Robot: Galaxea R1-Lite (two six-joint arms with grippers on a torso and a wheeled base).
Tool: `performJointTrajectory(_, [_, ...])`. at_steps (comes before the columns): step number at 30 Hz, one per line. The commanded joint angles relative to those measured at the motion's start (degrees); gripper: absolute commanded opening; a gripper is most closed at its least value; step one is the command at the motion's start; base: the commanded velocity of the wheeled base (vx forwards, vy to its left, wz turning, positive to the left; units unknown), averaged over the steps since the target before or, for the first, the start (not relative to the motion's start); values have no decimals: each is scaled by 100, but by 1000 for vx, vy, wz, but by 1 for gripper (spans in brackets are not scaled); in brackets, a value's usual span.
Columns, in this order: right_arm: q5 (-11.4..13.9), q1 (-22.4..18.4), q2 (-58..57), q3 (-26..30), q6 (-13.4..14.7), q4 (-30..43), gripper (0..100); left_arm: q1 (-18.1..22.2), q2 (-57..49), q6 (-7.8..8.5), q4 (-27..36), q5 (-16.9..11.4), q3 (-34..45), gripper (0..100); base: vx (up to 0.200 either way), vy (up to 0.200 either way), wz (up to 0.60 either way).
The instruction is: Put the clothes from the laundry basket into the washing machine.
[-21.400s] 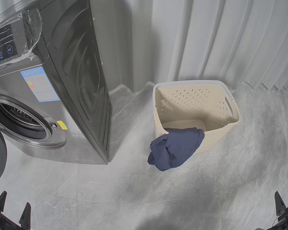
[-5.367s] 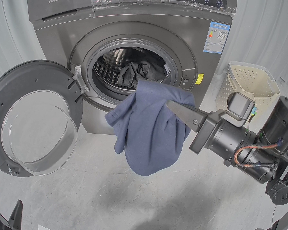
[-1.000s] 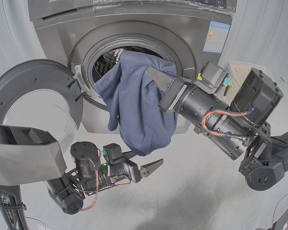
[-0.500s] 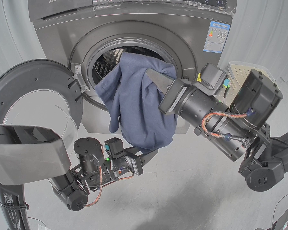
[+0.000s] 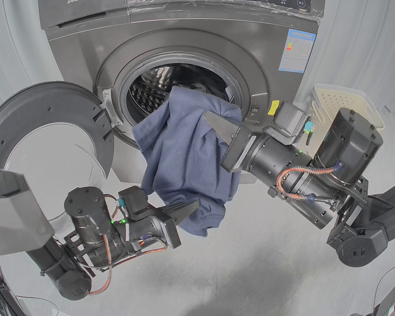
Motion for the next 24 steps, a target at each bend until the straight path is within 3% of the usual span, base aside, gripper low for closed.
performJointTrajectory(1, [32,35,-23,354,5,-13,0,-340,-1047,-10,-12,-19,727,0,0,0,0])
performJointTrajectory(15, [41,52,-23,591,-21,-233,0,-498,-1275,43,-12,-10,920,0,0,0,0])
performJointTrajectory(16, [50,52,-23,600,-21,-242,100,-498,-1275,43,-12,-10,929,0,0,0,0])
performJointTrajectory(24, [50,35,-111,1128,-91,-250,100,-392,-1811,-27,-12,25,920,0,0,0,0])
